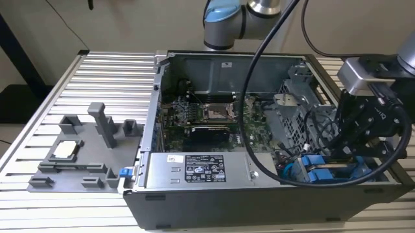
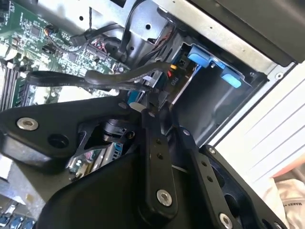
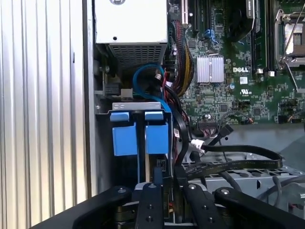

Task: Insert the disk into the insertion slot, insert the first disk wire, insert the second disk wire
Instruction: 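Insert the second disk wire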

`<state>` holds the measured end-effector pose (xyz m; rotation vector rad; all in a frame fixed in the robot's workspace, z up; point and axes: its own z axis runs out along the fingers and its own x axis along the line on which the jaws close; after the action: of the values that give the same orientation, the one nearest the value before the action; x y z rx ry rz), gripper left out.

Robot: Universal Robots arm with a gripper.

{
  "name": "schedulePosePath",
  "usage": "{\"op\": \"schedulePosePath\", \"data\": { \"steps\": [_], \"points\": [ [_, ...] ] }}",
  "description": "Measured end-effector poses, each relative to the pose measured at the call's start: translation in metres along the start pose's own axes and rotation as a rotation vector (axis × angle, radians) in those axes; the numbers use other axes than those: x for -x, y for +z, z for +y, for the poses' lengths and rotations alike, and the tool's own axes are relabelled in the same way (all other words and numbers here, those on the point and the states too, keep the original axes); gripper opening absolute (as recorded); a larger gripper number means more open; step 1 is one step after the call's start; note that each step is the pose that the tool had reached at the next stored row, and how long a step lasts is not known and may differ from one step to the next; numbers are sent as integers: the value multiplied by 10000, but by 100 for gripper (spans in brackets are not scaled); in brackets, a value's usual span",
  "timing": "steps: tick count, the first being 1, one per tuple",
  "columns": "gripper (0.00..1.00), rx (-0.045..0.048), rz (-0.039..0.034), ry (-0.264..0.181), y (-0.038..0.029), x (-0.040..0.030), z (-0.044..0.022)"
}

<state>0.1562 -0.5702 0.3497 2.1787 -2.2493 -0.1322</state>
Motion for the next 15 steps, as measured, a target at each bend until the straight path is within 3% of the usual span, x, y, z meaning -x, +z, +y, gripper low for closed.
{"op": "schedulePosePath", "data": {
  "steps": [9, 15],
  "points": [
    [24, 71, 5, 5, -354, 19, 23],
    [24, 72, 2, 4, -359, 19, 23]
  ]
}}
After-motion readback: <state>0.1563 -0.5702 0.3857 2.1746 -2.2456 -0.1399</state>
